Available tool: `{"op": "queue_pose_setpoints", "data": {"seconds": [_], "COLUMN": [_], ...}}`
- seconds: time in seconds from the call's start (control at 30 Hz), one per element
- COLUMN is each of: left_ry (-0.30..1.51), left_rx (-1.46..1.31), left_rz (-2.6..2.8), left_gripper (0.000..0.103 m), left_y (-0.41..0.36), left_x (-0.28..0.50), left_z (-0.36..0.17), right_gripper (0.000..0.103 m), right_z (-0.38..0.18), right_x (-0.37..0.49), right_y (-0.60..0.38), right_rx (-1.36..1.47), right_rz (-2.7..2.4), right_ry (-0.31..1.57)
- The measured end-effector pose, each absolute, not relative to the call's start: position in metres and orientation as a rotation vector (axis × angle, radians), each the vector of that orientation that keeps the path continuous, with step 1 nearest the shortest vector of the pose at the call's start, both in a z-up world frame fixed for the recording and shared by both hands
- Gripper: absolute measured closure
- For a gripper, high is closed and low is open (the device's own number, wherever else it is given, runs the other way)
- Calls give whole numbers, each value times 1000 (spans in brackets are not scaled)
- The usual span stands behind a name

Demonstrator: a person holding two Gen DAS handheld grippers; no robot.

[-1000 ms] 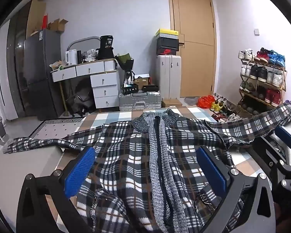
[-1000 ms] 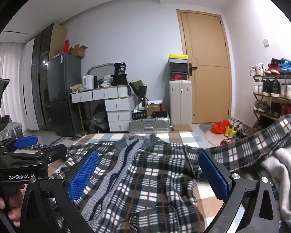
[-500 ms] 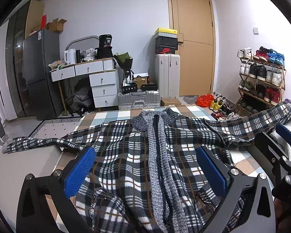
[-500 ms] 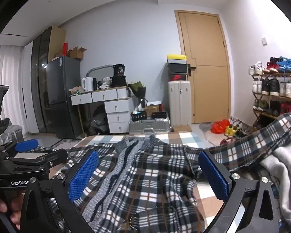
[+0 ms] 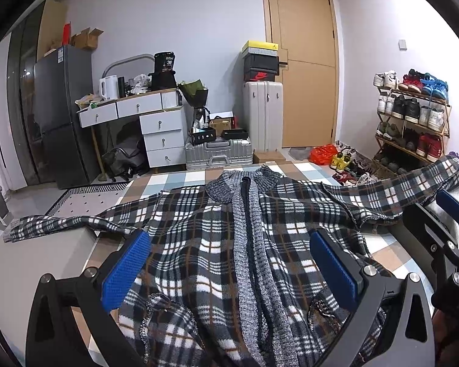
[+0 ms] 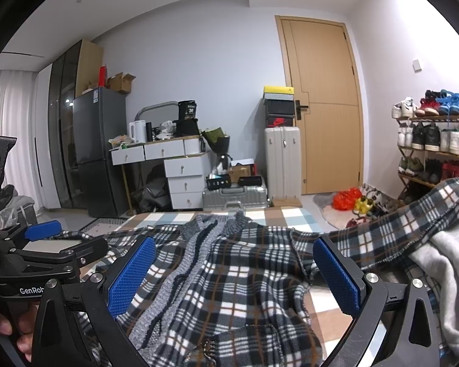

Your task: Fold large clothes

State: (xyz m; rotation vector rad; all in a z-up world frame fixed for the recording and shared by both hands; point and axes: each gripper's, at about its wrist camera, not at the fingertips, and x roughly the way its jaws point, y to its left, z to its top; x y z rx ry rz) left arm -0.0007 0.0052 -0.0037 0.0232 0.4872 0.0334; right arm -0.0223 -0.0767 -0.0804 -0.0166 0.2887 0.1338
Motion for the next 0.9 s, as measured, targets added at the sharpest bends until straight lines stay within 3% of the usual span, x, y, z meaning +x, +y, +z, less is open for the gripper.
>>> {"op": "queue_pose_setpoints", "data": {"seconds": [0.9], "left_ry": [490], "left_rx": [14], "left_rz": [32], "left_gripper": [1], "left_y": [7], "left_x": [0], "left_z": [-3], "right_gripper": [0], "right_z": [-85], "right_x": [-22], "right_y": [-77], "right_rx": [-2], "right_rz": [140], "right_ry": [307]}}
